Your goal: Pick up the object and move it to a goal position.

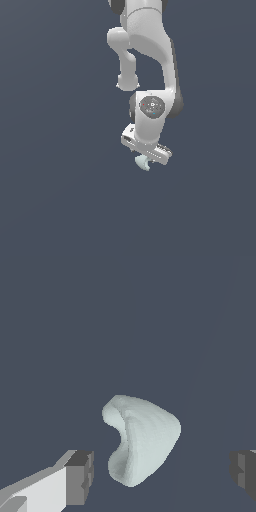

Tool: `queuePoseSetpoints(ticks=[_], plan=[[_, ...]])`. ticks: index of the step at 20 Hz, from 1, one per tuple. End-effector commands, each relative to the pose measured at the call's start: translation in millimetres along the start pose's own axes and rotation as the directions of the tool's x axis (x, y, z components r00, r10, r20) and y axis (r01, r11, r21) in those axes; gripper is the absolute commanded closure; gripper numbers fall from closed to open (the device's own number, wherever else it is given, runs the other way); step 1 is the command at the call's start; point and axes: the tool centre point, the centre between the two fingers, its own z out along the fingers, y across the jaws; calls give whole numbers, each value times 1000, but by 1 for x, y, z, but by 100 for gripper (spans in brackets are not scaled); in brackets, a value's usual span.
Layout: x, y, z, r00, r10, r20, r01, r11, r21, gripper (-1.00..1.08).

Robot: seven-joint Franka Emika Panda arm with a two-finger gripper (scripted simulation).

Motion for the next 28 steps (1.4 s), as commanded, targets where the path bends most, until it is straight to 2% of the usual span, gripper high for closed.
queuePoseSetpoints(ticks=[1,6,14,19,20,28], plan=[[0,-1,1,1000,7,-1,-7,1000,0,-92],[0,0,7,1000,3,0,-3,1000,0,-92],[-1,0,46,1000,7,-1,-7,1000,0,-92],[0,-1,51,1000,7,-1,-7,1000,0,-92],[0,-1,51,1000,7,-1,-7,1000,0,108],[0,-1,51,1000,7,-1,-7,1000,0,108]])
